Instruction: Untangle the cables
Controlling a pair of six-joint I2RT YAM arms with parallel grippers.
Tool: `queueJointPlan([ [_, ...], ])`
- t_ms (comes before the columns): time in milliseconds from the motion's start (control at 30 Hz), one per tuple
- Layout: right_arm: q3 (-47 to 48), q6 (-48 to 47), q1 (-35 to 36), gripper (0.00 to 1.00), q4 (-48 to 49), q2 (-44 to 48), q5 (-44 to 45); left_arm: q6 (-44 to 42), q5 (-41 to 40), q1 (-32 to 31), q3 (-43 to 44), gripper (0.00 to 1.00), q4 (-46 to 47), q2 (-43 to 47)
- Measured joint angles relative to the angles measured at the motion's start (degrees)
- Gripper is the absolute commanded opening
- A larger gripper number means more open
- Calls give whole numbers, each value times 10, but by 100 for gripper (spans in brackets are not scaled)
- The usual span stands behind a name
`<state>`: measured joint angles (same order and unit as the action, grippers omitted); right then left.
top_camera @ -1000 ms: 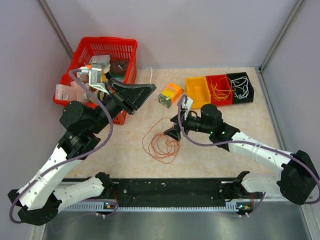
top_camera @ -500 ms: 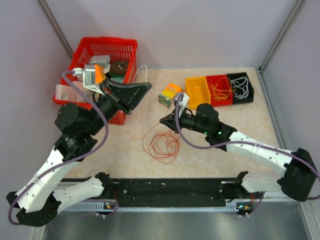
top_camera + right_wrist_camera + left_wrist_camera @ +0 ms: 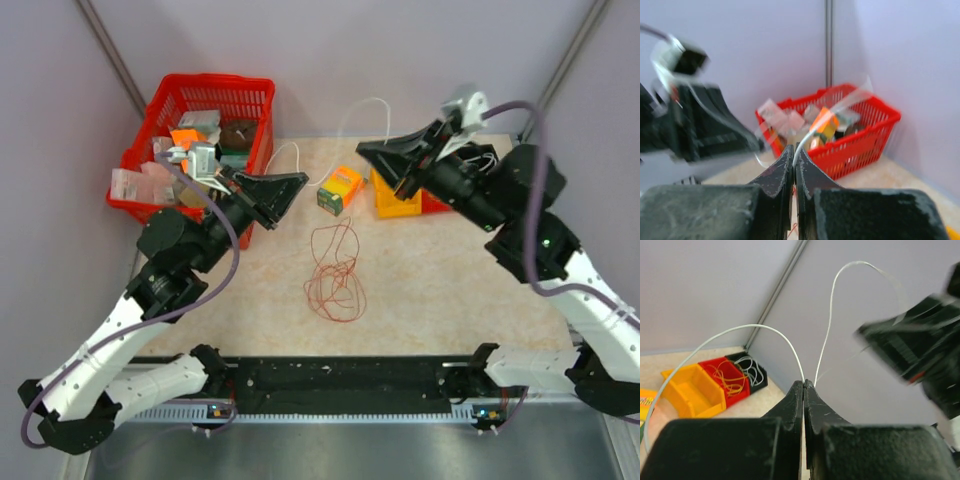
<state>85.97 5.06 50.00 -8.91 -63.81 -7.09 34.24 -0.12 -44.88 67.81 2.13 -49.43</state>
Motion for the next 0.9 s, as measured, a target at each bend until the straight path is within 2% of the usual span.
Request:
queueJointPlan([
  [100,99,-5,0,0,-37,-11,3,1,-4,0,-20,0,-1,-12],
  [200,143,-19,0,0,-57,-14,3,3,-4,0,-30,0,-4,-26],
  [400,144,-31,0,0,-117,-39,8,6,7,0,-47,0,-3,-24],
  [567,55,-6,0,0,-145,-48,0,-1,17,0,-56,0,-4,-7],
  [667,40,19,0,0,-187,-52,4,-13,33,0,-57,0,-7,-7],
  [733,41,40,0,0,-201,-51,11,-23,52,0,-58,5,-10,-14],
  [767,42,49,0,0,-206,-49,14,-30,66,0,-61,12,-9,-20],
  [800,46,59,0,0,-217,-48,19,-35,80,0,-66,19,-9,-25],
  [900,67,93,0,0,-251,-47,34,-52,115,0,-98,47,-8,-31],
])
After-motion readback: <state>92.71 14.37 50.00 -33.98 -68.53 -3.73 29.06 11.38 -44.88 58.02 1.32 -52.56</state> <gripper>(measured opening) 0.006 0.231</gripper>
